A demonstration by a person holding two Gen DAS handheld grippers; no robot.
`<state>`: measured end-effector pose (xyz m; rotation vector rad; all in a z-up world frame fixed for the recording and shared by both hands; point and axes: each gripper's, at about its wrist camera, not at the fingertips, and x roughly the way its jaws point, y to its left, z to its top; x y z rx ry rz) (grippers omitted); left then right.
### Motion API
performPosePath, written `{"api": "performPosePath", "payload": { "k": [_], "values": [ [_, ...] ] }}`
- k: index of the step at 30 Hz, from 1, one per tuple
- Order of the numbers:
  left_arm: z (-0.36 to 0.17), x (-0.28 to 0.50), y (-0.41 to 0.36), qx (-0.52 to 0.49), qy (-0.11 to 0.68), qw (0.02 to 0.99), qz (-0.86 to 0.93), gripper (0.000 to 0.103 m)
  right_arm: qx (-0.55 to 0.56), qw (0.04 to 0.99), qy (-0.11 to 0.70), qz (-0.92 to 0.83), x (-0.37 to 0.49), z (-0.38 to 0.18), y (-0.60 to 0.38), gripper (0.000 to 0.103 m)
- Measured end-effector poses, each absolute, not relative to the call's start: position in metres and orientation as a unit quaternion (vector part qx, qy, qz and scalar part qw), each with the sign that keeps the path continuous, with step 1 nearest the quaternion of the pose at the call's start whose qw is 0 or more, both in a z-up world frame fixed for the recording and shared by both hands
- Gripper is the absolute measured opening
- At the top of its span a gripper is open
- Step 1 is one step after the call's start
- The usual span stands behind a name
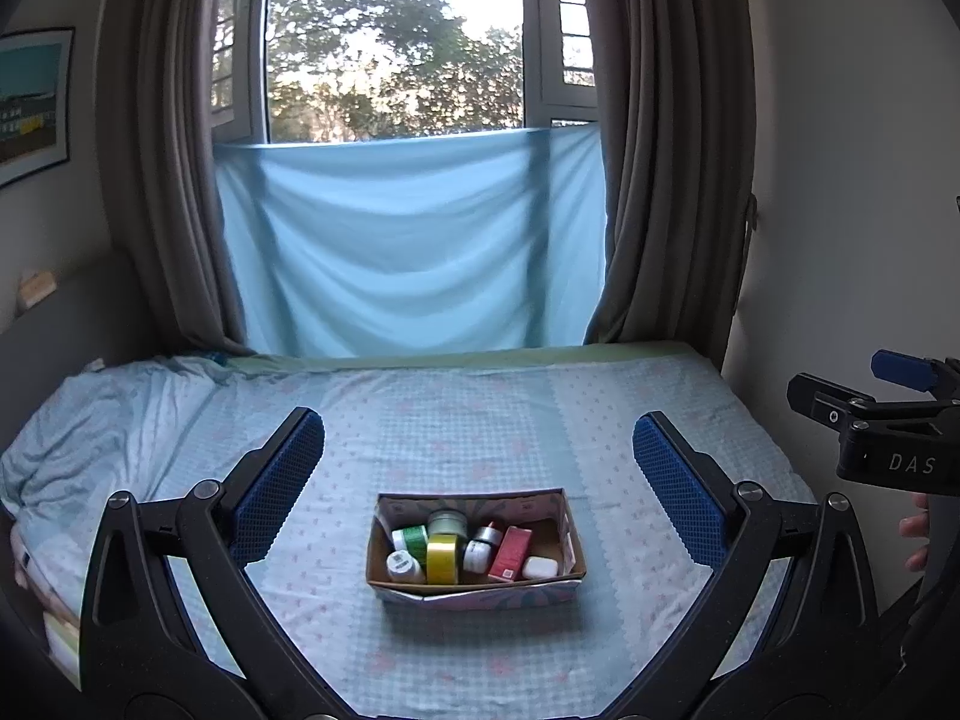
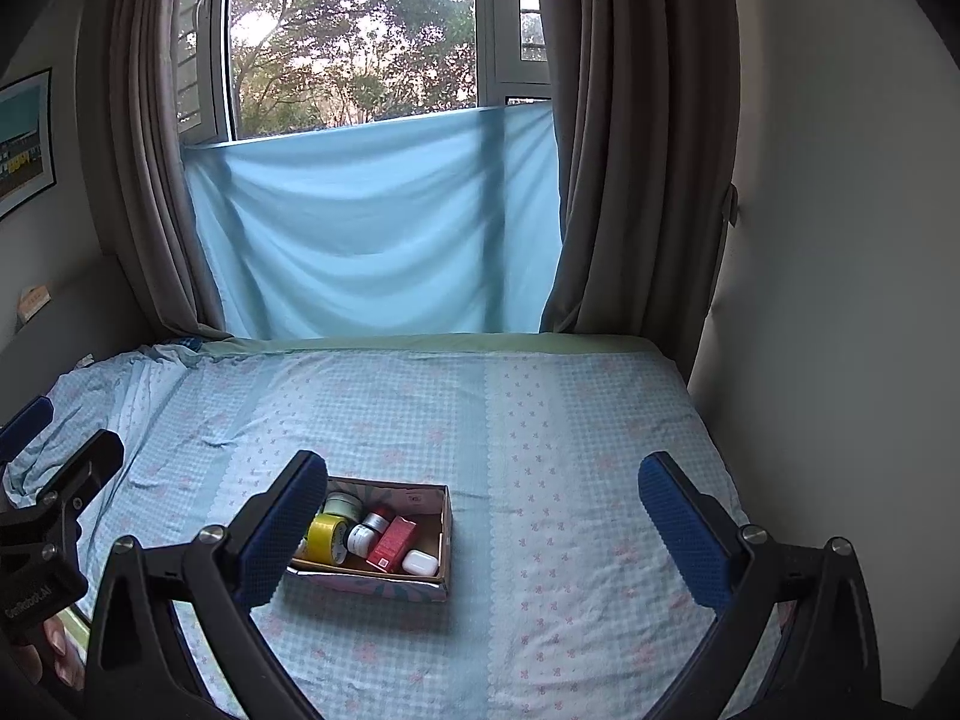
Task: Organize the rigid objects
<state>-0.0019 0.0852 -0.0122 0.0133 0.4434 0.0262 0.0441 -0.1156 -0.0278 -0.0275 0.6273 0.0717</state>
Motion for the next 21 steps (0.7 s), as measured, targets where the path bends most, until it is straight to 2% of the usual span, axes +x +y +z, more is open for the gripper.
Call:
{"api": "performPosePath", "payload": {
  "k": [21],
  "values": [
    [-0.009, -0.003, 0.097, 0.006, 0.187, 0.981, 0.04, 0.103, -0.016, 0.952, 0.303, 0.044, 0.051, -0.029, -0.108, 0.103]
  ]
}}
